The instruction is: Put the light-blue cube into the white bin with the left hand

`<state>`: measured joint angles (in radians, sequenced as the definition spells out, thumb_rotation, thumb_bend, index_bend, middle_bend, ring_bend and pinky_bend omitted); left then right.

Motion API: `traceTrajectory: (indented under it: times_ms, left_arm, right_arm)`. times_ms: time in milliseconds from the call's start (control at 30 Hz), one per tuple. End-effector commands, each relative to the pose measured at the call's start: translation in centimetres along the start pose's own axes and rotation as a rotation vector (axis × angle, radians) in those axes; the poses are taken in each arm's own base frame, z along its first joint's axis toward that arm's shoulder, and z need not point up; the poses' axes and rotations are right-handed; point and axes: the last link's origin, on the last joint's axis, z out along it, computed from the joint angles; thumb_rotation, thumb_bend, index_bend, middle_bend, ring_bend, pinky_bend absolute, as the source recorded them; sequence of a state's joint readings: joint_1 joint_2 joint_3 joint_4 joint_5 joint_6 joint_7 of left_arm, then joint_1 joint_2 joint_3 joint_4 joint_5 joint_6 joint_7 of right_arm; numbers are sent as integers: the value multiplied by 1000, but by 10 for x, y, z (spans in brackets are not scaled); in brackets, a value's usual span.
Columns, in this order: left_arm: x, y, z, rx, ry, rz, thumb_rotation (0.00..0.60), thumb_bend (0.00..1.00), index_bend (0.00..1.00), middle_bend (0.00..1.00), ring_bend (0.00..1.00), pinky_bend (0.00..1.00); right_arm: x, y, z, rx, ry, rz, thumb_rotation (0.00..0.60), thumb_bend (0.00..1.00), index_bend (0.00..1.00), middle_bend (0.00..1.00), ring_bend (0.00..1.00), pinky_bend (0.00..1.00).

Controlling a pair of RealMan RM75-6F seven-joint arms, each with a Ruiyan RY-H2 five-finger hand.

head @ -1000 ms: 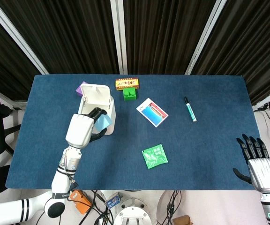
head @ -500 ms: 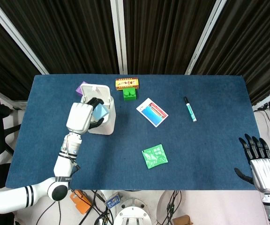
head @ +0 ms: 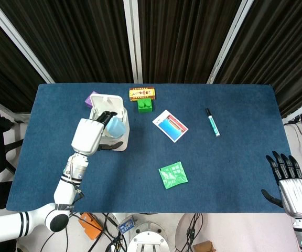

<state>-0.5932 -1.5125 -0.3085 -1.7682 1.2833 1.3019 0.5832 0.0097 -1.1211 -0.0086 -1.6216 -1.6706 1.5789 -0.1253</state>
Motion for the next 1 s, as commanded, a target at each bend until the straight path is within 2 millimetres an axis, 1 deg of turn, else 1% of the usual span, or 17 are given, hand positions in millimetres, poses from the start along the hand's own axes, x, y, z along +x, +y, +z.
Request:
traceTrajectory:
  times_ms: [33,167,267,300,367,400,433,500,533,567,633,667,700,733,833,900,1000]
  left_arm:
    - [4,-2,-2,5,16,-9,376,0,249,302,832,902]
    - [9,-4,-5,2,31,-11,373,0,249,273,831,902]
    - [13,-3,-13,-21,41,-14,369,0,249,268,813,900]
    - [15,-3,-20,-35,45,-4,364,0,248,268,791,897]
    - [18,-7,-35,-54,44,20,351,0,233,252,694,872]
    - [21,-12,-47,-59,46,36,341,0,226,242,644,854]
    - [23,-20,-63,-61,47,54,336,0,220,230,573,821]
    - [26,-37,-93,-48,39,84,340,0,210,220,446,734]
    - [27,-51,-114,-33,24,103,373,0,199,204,347,638]
    - [27,-61,-130,-20,10,116,424,0,185,177,249,523]
    - [30,-87,-164,41,4,151,494,0,173,129,132,372]
    - [30,-96,-177,60,10,154,517,0,171,116,100,321]
    - [30,-108,-194,92,22,148,540,0,171,112,81,273]
    - [29,-116,-205,124,30,141,565,0,171,112,69,226]
    - [23,-133,-235,213,38,124,592,0,143,91,27,147]
    - [18,-140,-247,257,52,114,600,0,128,75,2,111]
    - [17,-145,-250,270,26,150,600,0,106,62,0,105]
  right_arm:
    - [-1,-1,0,2,-2,-3,600,307,0,0,0,0]
    - [-1,-1,0,1,-4,-6,600,307,0,0,0,0]
    - [-2,-2,1,1,-8,-8,600,307,0,0,0,0]
    - [-2,-2,1,1,-10,-9,600,307,0,0,0,0]
    - [-2,-2,1,2,-10,-8,600,307,0,0,0,0]
    - [-2,-1,1,1,-9,-8,600,307,0,0,0,0]
    - [-1,-1,0,0,-7,-9,600,307,0,0,0,0]
    - [-1,0,0,0,-4,-7,600,307,0,0,0,0]
    - [0,0,-1,0,-3,-7,600,307,0,0,0,0]
    - [-1,0,-1,0,-3,-8,600,307,0,0,0,0]
    - [-2,-2,-2,3,-7,-10,600,307,0,0,0,0]
    - [-2,-3,-3,5,-8,-11,600,307,0,0,0,0]
    - [-3,-4,-3,7,-11,-13,600,307,0,0,0,0]
    - [-3,-5,-4,7,-11,-15,600,307,0,0,0,0]
    - [-5,-8,-5,11,-12,-19,600,307,0,0,0,0]
    - [-6,-9,-6,9,-12,-19,600,307,0,0,0,0]
    - [-5,-8,-7,1,-3,-19,600,308,0,0,0,0]
